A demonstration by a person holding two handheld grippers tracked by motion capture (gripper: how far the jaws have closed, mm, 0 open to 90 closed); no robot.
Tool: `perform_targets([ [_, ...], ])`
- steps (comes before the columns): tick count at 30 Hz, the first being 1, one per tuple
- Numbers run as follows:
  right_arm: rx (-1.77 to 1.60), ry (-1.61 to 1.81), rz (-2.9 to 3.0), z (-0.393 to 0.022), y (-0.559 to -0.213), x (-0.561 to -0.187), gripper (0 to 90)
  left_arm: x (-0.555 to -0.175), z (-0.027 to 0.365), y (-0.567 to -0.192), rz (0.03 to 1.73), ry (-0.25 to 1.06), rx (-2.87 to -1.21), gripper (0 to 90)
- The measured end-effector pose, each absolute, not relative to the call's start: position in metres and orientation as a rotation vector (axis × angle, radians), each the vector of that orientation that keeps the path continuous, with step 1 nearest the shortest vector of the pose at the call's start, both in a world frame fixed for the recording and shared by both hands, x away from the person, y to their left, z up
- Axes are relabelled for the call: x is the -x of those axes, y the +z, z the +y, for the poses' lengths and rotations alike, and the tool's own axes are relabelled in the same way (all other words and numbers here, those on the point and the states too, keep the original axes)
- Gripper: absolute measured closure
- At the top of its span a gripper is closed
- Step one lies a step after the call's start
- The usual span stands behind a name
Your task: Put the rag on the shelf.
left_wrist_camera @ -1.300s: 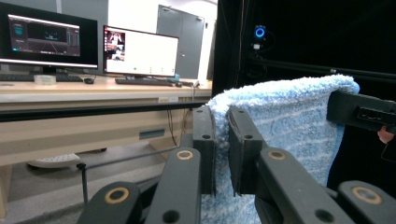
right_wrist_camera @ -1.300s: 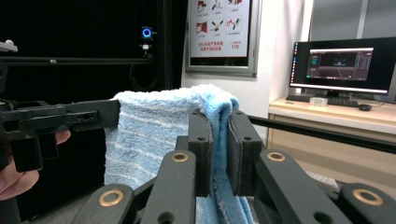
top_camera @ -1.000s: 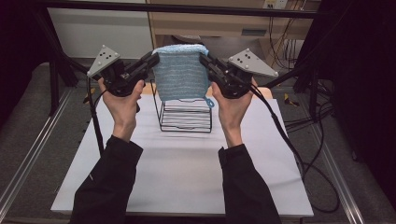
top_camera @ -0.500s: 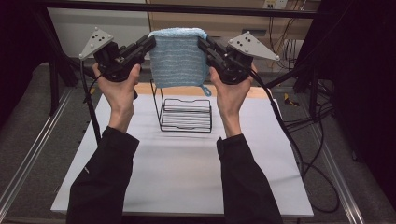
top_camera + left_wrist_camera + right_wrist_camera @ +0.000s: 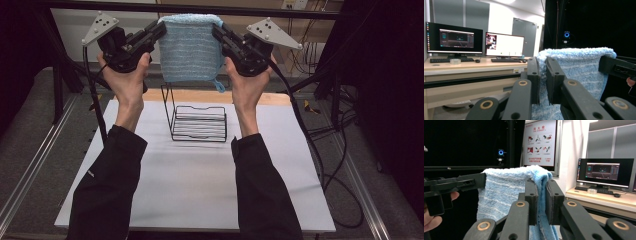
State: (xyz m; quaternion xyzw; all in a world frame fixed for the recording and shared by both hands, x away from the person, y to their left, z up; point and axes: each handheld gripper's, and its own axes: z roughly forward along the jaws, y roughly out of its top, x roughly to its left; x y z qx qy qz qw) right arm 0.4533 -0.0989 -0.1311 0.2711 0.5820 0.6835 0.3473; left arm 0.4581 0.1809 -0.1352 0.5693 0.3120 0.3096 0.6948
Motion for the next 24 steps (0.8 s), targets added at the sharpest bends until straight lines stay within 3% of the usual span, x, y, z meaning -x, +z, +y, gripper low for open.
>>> perform_targets([
  [24,-0.753,1.695,1.542,-0.096,-0.134,-0.497,81.9,-0.503,0.176,-0.143,0.740,0.713,-1.303,82.4],
])
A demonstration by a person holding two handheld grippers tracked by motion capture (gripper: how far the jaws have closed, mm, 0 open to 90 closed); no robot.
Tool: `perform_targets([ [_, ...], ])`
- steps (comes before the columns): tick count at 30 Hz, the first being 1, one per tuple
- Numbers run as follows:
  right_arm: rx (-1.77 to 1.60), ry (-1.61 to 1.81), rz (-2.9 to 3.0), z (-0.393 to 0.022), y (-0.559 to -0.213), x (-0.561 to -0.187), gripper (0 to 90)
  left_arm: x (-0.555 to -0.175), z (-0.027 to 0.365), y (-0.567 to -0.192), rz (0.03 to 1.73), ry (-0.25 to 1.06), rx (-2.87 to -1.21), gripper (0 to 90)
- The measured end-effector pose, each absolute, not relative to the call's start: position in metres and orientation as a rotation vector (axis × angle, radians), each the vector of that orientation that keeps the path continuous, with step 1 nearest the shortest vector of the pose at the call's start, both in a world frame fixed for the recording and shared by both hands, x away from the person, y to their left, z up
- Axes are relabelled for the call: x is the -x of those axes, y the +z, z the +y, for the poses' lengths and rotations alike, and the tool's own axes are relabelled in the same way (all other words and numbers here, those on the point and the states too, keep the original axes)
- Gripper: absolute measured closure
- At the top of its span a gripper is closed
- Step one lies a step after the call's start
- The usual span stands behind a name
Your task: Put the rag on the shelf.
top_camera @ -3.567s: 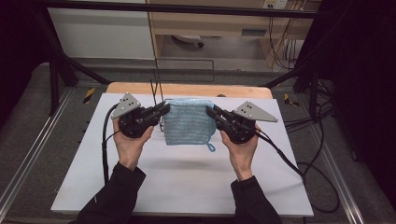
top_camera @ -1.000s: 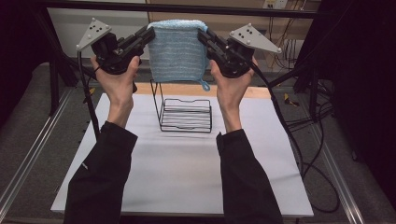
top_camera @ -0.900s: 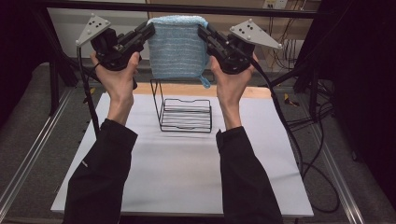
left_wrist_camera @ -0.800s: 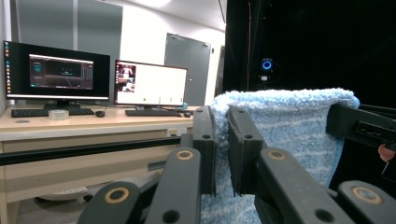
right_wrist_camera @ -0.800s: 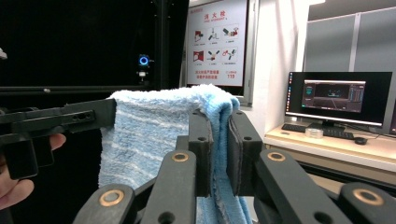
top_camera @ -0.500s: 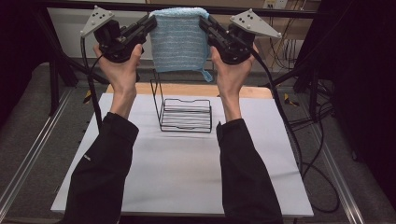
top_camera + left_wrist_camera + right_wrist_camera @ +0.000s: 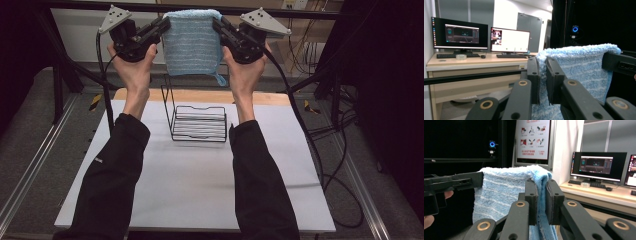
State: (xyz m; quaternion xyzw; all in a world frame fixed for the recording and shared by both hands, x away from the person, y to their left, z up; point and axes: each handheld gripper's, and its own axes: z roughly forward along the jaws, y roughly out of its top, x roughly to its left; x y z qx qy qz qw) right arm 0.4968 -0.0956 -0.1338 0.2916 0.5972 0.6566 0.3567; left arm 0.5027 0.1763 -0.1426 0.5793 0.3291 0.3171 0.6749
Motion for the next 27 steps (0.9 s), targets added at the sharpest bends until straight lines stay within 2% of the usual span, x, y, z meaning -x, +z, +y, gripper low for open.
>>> perform_targets([
  [12,-0.777,1.657,1.596,-0.092,-0.157,-0.506,81.9,-0.515,0.180,-0.168,0.766,0.714,-1.359,82.4],
  [27,-0.804,1.643,1.674,-0.101,-0.195,-0.505,81.8,-0.515,0.182,-0.207,0.760,0.650,-1.432,82.3],
])
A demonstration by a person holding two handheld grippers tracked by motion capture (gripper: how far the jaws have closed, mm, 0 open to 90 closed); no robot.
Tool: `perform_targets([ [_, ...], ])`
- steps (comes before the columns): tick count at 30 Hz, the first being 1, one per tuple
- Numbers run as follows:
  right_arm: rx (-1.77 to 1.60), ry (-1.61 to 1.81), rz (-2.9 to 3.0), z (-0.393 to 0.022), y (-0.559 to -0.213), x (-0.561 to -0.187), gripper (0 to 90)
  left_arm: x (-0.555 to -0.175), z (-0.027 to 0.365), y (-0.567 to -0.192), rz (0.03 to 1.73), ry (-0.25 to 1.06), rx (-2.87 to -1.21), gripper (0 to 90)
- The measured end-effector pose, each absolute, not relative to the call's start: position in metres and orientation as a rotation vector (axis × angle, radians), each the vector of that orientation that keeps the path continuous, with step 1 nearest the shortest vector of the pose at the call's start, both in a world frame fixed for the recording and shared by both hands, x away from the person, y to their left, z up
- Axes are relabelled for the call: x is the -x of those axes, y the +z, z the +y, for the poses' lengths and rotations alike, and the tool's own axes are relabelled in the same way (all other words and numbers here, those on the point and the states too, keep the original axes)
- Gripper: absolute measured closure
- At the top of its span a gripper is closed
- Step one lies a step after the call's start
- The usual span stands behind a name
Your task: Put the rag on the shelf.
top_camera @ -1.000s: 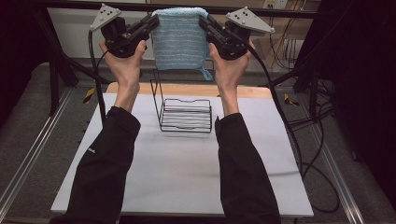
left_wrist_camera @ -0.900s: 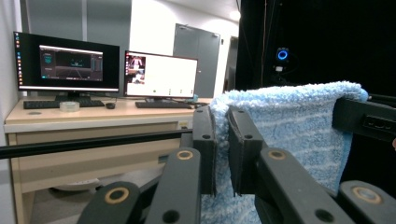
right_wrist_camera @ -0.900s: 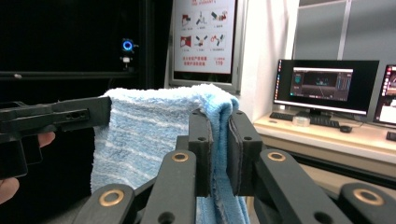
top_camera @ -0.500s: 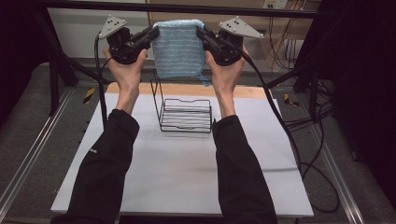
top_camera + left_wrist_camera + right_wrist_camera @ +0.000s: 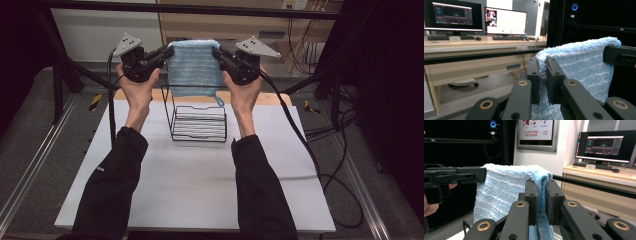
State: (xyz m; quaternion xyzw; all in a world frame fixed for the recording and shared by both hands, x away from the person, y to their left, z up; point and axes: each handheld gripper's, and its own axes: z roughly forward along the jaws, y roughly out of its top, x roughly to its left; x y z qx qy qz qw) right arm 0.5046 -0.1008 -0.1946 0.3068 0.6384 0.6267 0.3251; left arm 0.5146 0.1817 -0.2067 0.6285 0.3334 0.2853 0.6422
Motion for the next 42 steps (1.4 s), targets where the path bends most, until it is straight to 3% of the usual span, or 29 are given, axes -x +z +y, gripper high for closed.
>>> perform_targets([
  [13,-0.799,1.643,1.756,-0.105,-0.221,-0.490,81.5,-0.502,0.188,-0.230,0.734,0.607,-1.470,82.3],
  [42,-0.689,1.596,1.907,-0.114,-0.233,-0.460,81.3,-0.466,0.196,-0.241,0.648,0.576,-1.576,81.7],
])
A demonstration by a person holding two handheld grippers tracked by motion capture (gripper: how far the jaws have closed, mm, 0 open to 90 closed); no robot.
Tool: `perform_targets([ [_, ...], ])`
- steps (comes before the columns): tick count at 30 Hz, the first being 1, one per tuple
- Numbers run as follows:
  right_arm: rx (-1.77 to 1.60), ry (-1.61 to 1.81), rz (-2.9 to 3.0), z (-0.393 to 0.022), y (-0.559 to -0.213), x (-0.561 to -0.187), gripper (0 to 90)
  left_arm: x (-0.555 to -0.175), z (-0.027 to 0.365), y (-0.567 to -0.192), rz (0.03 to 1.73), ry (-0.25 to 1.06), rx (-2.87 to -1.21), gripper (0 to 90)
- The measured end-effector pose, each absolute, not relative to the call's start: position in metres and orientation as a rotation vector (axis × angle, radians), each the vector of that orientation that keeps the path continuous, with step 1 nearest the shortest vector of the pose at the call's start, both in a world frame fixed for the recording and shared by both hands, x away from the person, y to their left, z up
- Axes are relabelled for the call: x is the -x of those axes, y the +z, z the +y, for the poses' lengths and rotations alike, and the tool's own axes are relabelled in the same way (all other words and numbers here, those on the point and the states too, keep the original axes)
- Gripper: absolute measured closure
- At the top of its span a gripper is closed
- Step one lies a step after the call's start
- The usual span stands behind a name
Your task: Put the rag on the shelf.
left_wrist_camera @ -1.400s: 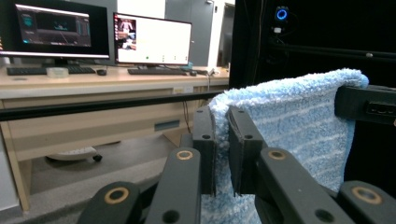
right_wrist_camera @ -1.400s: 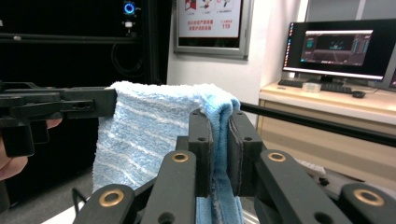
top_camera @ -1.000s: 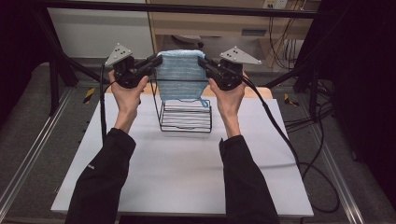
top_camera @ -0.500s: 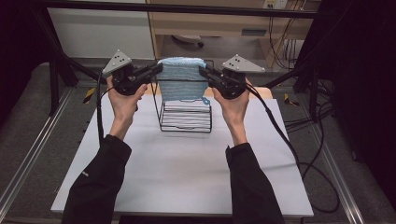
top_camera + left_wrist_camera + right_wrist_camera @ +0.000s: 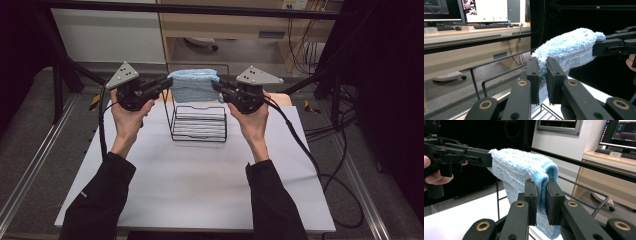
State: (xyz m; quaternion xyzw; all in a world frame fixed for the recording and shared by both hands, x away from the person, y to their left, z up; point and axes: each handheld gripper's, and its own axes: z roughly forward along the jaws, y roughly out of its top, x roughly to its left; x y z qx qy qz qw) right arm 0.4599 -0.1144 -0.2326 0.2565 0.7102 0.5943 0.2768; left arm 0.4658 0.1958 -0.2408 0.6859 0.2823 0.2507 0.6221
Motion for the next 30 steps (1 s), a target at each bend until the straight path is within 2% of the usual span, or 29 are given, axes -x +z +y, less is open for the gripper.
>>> perform_targets([
  [11,-0.708,1.584,1.967,-0.115,-0.240,-0.456,81.3,-0.456,0.195,-0.244,0.693,0.534,-1.653,79.7],
  [15,-0.699,1.580,1.982,-0.115,-0.241,-0.454,81.5,-0.454,0.199,-0.234,0.715,0.515,-1.663,74.5],
  [20,-0.694,1.581,1.989,-0.116,-0.244,-0.454,81.5,-0.459,0.202,-0.213,0.752,0.503,-1.632,74.2],
  [24,-0.686,1.579,1.995,-0.117,-0.245,-0.453,81.4,-0.468,0.199,-0.204,0.787,0.481,-1.643,78.2],
  [30,-0.672,1.558,2.013,-0.116,-0.247,-0.451,80.4,-0.473,0.190,-0.205,0.788,0.426,-1.724,89.7],
])
